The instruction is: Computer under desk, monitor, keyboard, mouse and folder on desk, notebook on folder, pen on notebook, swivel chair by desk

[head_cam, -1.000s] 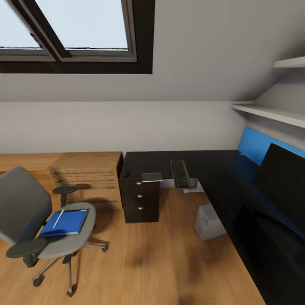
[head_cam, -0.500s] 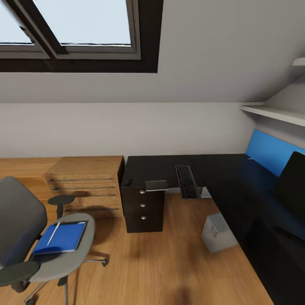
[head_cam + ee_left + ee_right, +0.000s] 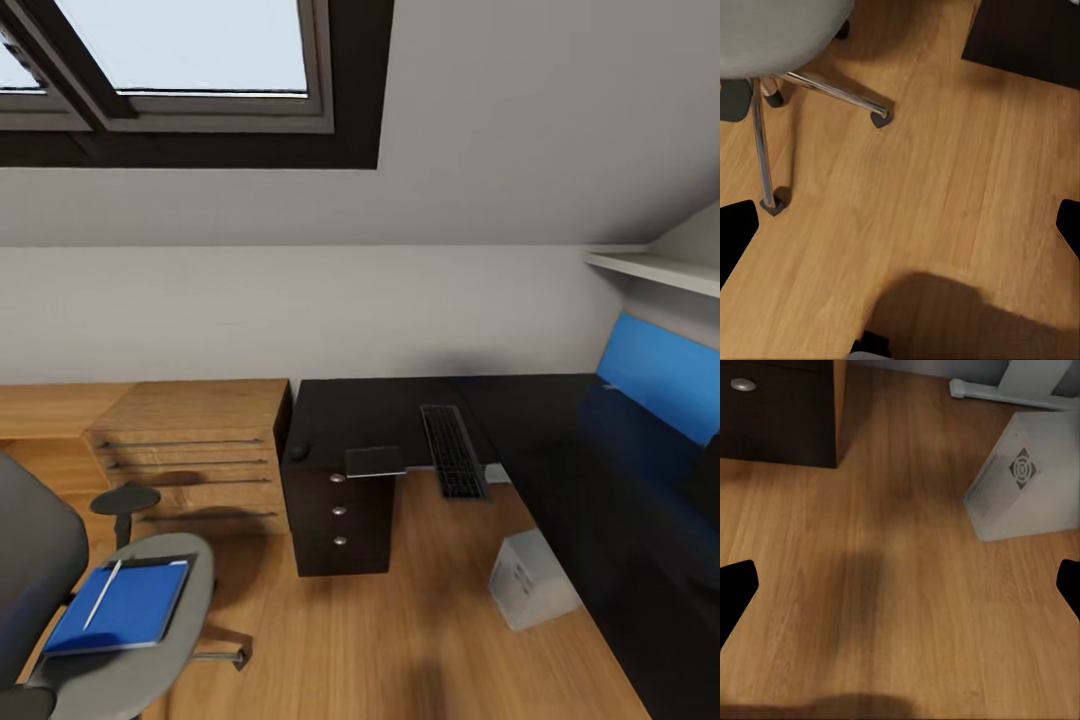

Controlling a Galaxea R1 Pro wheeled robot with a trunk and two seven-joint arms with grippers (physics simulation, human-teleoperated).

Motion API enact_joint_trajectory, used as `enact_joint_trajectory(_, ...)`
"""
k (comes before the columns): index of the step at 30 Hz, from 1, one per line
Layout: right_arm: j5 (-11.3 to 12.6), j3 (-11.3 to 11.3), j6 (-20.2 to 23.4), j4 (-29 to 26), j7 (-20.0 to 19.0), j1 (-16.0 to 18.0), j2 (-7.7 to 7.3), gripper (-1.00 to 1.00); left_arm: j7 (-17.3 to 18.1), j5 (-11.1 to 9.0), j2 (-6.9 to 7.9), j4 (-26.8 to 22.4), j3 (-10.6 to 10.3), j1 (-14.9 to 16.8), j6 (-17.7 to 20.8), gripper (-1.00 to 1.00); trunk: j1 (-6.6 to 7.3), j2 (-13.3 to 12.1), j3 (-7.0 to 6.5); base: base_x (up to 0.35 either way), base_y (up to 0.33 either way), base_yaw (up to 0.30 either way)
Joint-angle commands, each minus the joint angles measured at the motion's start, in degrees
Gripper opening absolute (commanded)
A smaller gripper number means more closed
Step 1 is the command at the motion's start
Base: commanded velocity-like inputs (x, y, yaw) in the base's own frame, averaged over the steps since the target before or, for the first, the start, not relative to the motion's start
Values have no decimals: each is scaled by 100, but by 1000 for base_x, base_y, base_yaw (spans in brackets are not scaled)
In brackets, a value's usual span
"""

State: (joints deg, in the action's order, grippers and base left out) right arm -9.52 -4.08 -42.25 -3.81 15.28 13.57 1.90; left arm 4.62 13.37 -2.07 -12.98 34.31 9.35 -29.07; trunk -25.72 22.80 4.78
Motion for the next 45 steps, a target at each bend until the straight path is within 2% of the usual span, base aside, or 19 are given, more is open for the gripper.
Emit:
enact_joint_trajectory(1, -26, -39, -2, 5, 59, 5, 2, 100, 39, 25, -3, -3, 50, 5, -11, 100, -7, 11, 12, 334, 2, 0)
enact_joint_trajectory(16, -28, -49, 29, 3, 54, 5, 11, 100, 47, 32, -21, -3, 50, 3, -20, 100, -7, 11, 12, 299, -34, 0)
enact_joint_trajectory(24, -24, -34, 33, 3, 54, 5, 14, 100, 48, 34, -92, -3, 40, 3, -26, 100, -7, 11, 12, 33, -28, 0)
enact_joint_trajectory(37, 8, -13, 58, -56, 71, 5, 12, 100, 43, 28, -100, -10, 40, 4, -48, 100, -7, 11, 12, 26, -144, 0)
enact_joint_trajectory(41, 40, -8, 98, -219, 75, 10, 17, 100, 41, 27, -100, -11, 41, 4, -52, 100, -7, 11, 12, 4, -19, 0)
enact_joint_trajectory(45, 111, -6, 261, -617, 68, 13, 10, 100, 41, 24, -107, -10, 41, 4, -46, 100, -94, 172, 84, 1, -6, 0)
